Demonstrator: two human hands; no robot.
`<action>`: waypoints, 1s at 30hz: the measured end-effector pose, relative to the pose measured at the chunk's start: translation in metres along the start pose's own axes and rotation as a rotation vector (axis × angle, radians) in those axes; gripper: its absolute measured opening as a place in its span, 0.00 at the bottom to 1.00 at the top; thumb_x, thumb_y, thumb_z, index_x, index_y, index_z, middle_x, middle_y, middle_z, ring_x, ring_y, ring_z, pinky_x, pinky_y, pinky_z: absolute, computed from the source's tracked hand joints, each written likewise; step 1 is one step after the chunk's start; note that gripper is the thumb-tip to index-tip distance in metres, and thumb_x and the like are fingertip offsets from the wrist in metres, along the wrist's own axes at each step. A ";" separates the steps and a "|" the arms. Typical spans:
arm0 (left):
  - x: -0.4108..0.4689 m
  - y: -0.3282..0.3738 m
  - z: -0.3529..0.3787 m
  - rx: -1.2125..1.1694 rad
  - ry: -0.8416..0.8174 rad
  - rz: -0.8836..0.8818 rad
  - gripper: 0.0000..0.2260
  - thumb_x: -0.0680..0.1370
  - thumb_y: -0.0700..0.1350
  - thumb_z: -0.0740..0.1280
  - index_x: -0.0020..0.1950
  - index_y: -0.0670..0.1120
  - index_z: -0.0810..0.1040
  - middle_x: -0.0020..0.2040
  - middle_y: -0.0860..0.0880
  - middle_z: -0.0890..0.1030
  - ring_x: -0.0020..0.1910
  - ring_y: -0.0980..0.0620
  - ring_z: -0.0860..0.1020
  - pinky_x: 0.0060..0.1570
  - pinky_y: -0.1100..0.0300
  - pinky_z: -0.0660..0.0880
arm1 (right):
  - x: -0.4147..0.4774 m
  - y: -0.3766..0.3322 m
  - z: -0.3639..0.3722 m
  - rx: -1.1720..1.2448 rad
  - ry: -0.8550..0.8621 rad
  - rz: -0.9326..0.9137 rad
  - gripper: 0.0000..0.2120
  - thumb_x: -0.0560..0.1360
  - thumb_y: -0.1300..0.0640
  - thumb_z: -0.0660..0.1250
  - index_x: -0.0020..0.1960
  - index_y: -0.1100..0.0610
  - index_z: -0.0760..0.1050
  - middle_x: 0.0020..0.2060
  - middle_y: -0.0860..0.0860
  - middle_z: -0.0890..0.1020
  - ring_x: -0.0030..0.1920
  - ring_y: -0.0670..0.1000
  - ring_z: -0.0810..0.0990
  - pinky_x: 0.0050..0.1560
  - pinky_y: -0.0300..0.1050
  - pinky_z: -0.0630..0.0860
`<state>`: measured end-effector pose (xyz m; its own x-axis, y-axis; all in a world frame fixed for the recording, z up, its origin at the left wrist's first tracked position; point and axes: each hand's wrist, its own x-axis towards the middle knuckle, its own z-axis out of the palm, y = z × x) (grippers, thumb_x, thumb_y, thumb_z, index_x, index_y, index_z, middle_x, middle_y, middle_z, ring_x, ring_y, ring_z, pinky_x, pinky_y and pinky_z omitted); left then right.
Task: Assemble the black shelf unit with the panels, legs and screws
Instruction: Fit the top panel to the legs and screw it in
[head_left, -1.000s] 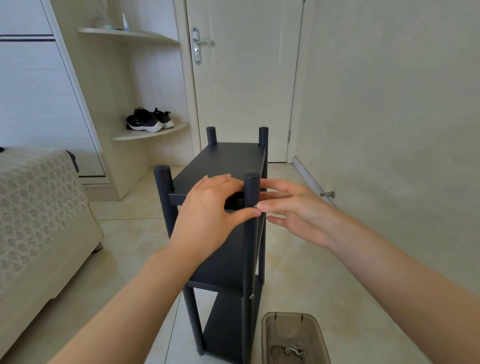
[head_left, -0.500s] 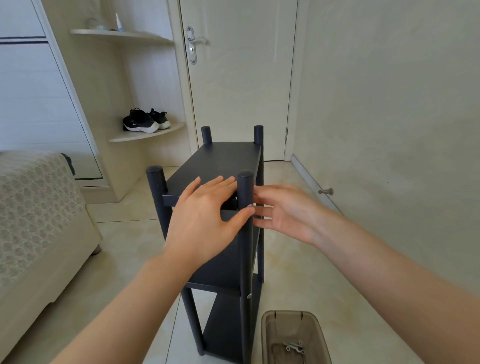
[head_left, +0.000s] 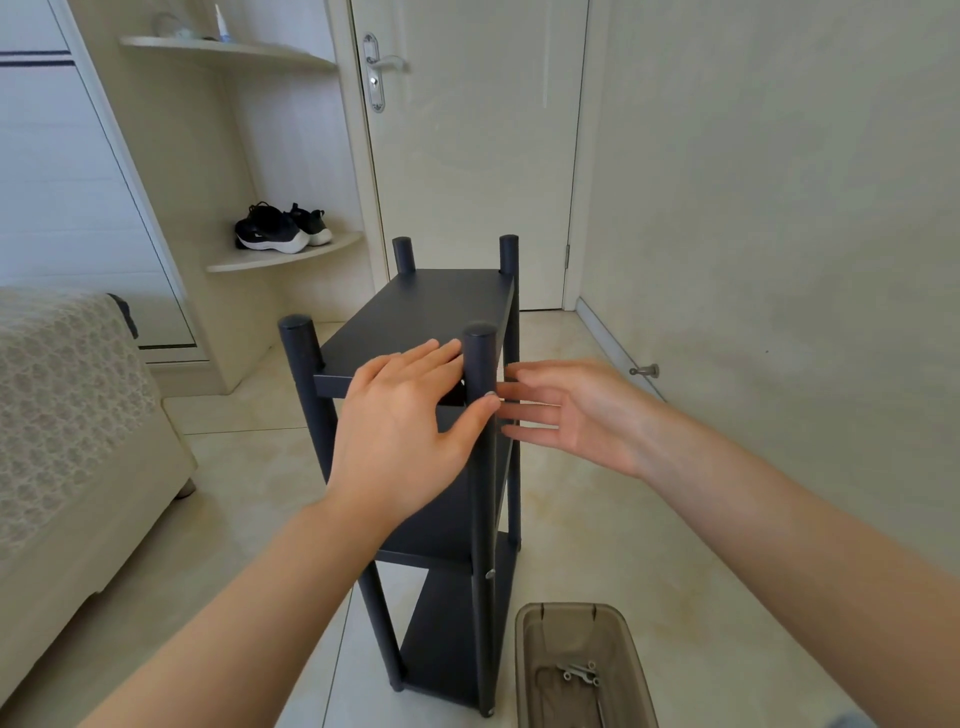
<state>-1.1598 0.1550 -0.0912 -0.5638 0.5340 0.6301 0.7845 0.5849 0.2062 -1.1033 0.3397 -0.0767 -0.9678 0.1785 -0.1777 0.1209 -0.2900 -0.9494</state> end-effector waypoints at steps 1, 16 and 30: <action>0.000 0.000 0.000 0.004 -0.001 -0.001 0.27 0.78 0.64 0.55 0.65 0.50 0.81 0.65 0.53 0.80 0.71 0.52 0.73 0.69 0.51 0.66 | 0.000 0.002 -0.005 -0.017 0.009 0.008 0.14 0.78 0.63 0.66 0.64 0.62 0.73 0.51 0.58 0.85 0.52 0.57 0.85 0.59 0.56 0.78; 0.001 -0.003 0.008 0.015 0.044 0.033 0.24 0.79 0.63 0.56 0.63 0.50 0.81 0.66 0.53 0.80 0.71 0.52 0.72 0.69 0.52 0.61 | 0.017 0.104 -0.085 -0.663 0.121 0.369 0.10 0.80 0.57 0.66 0.58 0.61 0.76 0.51 0.56 0.84 0.50 0.55 0.84 0.53 0.50 0.82; 0.005 0.004 0.020 0.012 0.124 0.066 0.19 0.82 0.60 0.58 0.57 0.50 0.82 0.56 0.56 0.82 0.64 0.53 0.76 0.67 0.49 0.66 | 0.038 0.309 -0.132 -1.203 0.014 0.539 0.06 0.77 0.59 0.64 0.50 0.59 0.78 0.47 0.55 0.82 0.50 0.54 0.81 0.42 0.40 0.72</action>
<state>-1.1645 0.1718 -0.1021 -0.4740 0.4928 0.7298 0.8152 0.5588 0.1522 -1.0734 0.3806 -0.4103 -0.7352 0.3164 -0.5995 0.6151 0.6832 -0.3937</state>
